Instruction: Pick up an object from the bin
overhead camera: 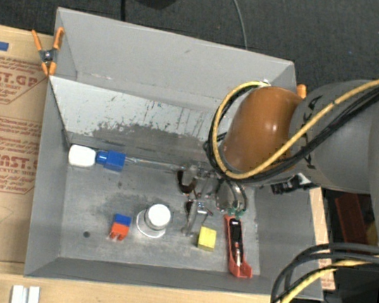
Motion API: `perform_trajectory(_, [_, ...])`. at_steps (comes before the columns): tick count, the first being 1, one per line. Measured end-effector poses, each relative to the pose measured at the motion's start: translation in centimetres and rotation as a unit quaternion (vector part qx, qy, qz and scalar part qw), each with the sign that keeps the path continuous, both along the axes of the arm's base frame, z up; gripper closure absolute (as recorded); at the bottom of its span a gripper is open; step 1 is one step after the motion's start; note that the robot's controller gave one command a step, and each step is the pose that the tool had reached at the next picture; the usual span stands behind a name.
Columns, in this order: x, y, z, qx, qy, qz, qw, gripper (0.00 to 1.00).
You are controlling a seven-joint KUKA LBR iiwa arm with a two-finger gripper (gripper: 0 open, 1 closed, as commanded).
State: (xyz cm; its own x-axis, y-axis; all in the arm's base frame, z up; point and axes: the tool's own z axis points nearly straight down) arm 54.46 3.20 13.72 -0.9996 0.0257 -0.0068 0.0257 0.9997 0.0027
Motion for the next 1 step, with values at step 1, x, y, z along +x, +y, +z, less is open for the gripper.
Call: perform_trajectory(1, [0.54, -0.58, -4.85, 0.001, -0.0027, -0.048, 0.9989, 0.00])
